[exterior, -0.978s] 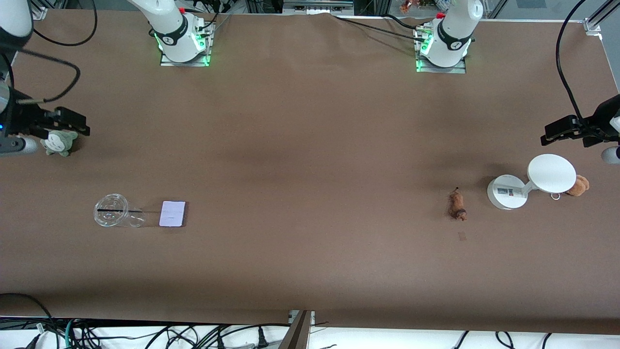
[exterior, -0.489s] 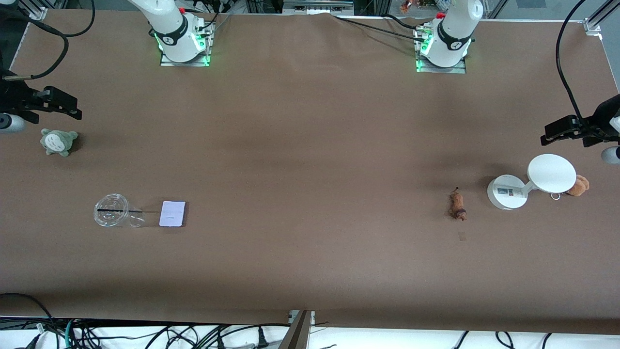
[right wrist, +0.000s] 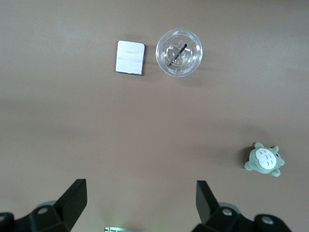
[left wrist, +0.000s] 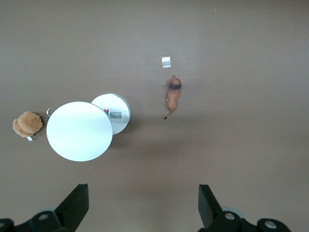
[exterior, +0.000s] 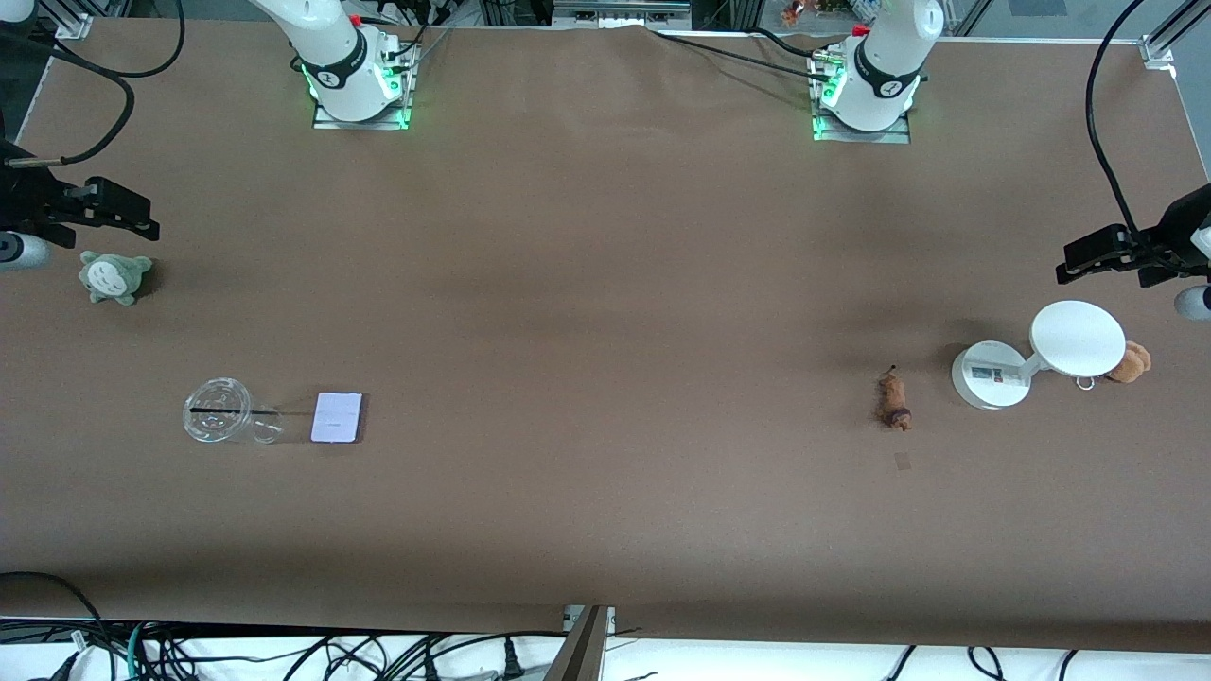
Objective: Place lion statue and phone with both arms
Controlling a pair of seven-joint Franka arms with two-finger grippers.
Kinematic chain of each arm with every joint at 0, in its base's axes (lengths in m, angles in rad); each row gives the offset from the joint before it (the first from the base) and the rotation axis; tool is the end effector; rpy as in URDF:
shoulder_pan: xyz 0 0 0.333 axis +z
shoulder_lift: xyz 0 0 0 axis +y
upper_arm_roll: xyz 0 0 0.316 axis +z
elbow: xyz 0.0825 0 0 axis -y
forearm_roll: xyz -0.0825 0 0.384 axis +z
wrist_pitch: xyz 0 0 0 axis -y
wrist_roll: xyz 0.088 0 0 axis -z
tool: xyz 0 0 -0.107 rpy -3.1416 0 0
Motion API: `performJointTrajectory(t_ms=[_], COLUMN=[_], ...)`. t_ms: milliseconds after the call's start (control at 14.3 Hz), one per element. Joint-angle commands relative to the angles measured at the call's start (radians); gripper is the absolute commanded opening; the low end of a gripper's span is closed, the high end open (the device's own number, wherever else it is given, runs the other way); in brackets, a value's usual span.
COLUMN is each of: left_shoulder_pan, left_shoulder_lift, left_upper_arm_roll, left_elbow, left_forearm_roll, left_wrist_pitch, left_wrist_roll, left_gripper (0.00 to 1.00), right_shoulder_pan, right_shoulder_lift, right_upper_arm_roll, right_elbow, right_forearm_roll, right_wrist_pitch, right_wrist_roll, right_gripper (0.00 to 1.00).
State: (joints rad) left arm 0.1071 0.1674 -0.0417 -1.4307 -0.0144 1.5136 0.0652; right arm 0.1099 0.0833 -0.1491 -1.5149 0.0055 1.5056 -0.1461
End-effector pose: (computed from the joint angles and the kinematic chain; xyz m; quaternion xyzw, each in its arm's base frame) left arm 0.5974 0.0396 0.5889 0.9991 0.0001 -0.0414 0.0134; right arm 0.5718 -0.0182 0.5988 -0.9975 -0.0534 0.0459 0.0008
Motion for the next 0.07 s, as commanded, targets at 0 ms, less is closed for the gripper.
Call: performJointTrajectory(t_ms=[0], left_shoulder_pan=[0.002], left_shoulder_lift=[0.004], left_upper_arm_roll=[-0.004], left_elbow=[0.026], left_forearm_roll=[0.027], left_wrist_pitch=[-0.021], left_wrist_roll=[0.010], left_gripper=[1.00], right_shoulder_pan=[-0.021], right_shoulder_lift=[0.007], right_upper_arm_roll=[0.019], right_elbow=[0.027], right_forearm_roll=[-0.013], right_wrist_pitch=[-0.022], right_wrist_roll=[-0.015], right_gripper=[1.00])
